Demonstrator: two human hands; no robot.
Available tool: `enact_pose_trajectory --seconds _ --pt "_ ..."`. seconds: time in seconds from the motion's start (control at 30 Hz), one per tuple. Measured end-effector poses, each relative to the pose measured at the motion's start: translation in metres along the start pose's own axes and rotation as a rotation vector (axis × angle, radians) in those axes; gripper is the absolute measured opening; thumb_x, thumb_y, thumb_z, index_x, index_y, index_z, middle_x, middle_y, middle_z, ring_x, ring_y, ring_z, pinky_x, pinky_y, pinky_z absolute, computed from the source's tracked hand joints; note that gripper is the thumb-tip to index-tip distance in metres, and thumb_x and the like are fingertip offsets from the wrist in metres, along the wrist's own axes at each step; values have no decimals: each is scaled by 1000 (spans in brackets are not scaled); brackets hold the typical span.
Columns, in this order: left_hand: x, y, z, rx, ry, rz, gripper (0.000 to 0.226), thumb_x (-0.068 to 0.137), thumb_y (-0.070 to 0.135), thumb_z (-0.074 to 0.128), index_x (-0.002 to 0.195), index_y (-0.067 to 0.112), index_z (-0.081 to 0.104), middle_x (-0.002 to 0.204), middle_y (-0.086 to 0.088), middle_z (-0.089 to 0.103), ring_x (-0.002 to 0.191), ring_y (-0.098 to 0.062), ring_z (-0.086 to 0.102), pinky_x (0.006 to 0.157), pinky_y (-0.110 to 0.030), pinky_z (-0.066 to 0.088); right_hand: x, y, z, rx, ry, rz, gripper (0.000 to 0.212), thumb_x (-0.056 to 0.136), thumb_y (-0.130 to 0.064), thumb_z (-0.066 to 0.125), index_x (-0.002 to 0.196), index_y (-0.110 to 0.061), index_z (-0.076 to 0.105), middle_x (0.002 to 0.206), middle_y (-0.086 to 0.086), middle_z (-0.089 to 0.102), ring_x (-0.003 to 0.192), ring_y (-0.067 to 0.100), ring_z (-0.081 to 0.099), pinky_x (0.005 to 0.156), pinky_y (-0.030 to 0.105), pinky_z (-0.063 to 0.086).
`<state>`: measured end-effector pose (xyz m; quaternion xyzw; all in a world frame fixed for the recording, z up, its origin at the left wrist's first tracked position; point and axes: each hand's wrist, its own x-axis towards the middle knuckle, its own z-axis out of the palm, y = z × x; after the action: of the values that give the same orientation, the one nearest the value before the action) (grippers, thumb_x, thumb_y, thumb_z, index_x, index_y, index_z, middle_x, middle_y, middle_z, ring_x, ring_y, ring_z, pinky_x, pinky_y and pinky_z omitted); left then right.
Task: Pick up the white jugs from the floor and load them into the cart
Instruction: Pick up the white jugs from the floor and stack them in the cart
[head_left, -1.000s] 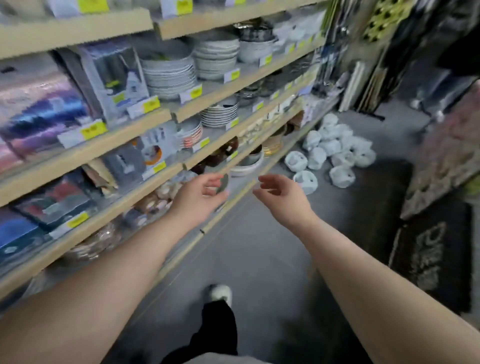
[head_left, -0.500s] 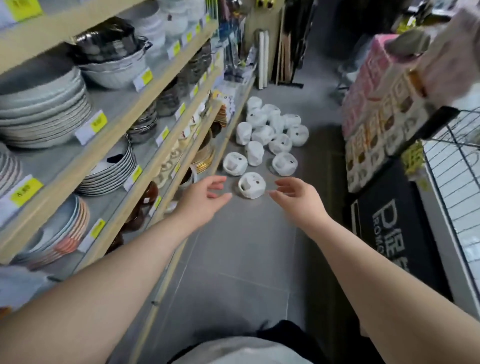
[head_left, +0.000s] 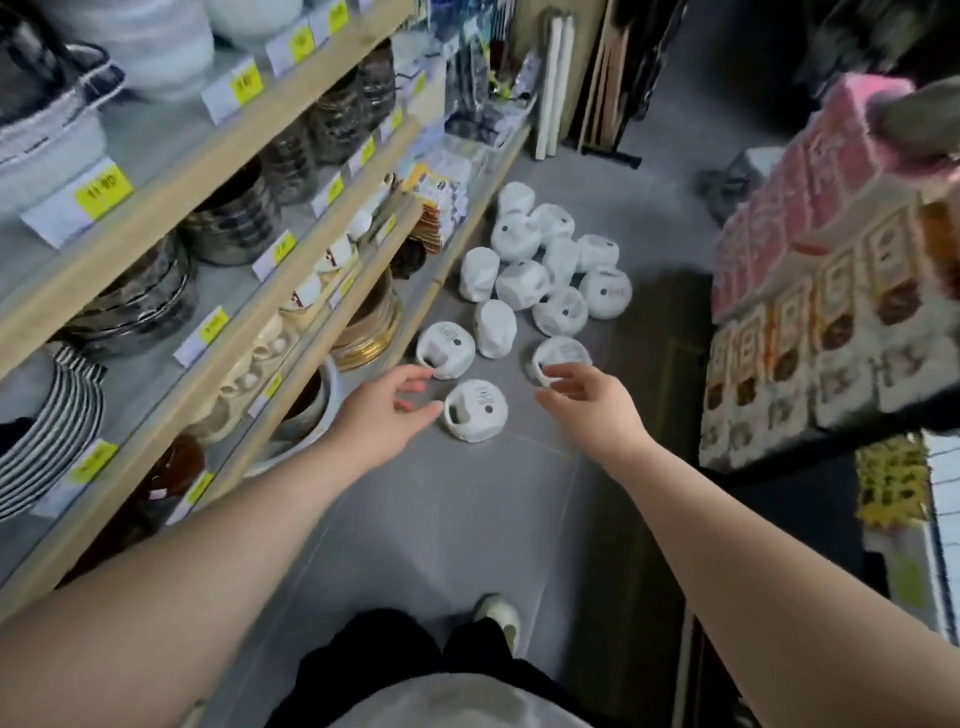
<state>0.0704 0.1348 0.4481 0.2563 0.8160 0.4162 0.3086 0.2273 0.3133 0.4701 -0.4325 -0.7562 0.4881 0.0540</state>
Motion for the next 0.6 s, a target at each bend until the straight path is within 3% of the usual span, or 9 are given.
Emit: enact_pose_trajectory --seconds 0.17,0.37,0.6 --pt "89 2 11 -37 -11 -67 36 86 24 71 117 34 55 113 6 61 101 -17 60 95 -33 47 97 -10 0 -24 -47 13 31 87 -28 68 118 -23 65 110 1 64 88 7 60 67 15 43" --pt "205 -16 26 -12 -98 -118 42 86 25 71 126 26 58 113 8 61 99 -14 60 95 -31 46 211 4 22 -33 -44 94 32 87 -29 68 117 -23 65 112 3 64 93 13 61 80 23 45" --pt "300 -72 68 122 -121 -183 49 87 27 70 133 27 53 114 10 58 96 -14 61 89 -32 49 321 71 57 -55 -130 167 42 86 -30 69 126 -24 59 115 0 58 99 11 56 80 22 42"
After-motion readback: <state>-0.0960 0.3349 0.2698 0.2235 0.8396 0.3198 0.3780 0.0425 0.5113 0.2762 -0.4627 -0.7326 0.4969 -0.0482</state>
